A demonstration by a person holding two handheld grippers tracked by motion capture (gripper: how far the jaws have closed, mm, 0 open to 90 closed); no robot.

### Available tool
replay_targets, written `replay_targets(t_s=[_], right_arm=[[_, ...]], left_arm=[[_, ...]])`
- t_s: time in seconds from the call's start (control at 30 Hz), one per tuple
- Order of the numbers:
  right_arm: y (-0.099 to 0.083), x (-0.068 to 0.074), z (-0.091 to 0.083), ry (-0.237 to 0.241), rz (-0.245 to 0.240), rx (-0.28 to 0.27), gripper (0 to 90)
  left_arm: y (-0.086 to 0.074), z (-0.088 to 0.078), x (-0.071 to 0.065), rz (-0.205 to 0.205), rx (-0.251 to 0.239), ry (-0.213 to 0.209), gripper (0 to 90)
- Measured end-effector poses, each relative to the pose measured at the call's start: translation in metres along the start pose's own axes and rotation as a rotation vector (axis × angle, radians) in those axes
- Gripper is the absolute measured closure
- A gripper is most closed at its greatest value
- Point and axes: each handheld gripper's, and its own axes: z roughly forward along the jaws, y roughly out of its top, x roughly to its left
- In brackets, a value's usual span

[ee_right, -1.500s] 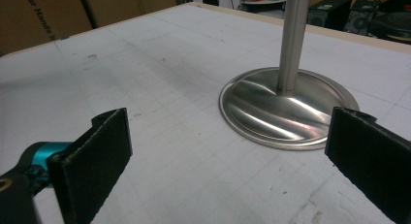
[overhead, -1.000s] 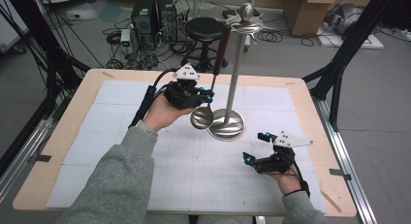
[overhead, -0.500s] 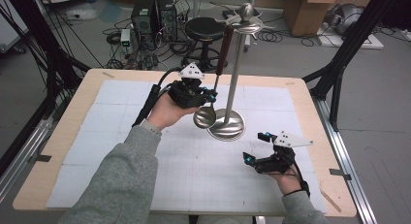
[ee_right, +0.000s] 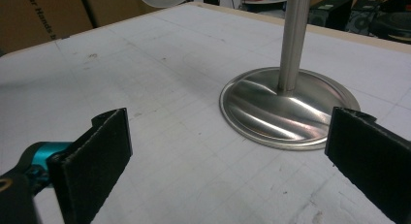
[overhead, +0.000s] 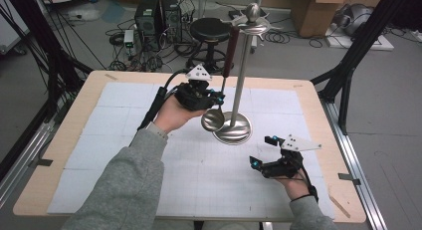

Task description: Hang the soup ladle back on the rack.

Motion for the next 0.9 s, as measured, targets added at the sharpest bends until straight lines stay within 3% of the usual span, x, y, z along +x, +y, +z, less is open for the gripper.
replay_targets(t_s=[0.1,0.37,0.5,0.67,0.9], right_arm=[[0.000,0.000,0.000,-0.001,-0.002,0.001,1.8],[0.000,-0.001,-0.001,-0.001,-0.003,0.001,1.8],[0.000,0.000,-0.001,0.000,-0.001,0.003,1.8],[0.000,-0.001,-0.001,-0.003,0.000,0.000,1.8],[0.000,-0.001,-0.001,-0.004,0.000,0.001,1.8]], left_arm=[[0.000,0.000,0.001,-0.006,-0.010,-0.001,80.7],[-0.002,-0.008,-0.002,0.000,-0.039,-0.024,63.5],[-0.008,-0.011,-0.004,0.008,-0.061,-0.042,54.2],[-0.021,-0.014,-0.003,0.054,-0.095,-0.055,41.2],[-0.034,-0.024,0.004,0.050,-0.134,-0.059,25.7]])
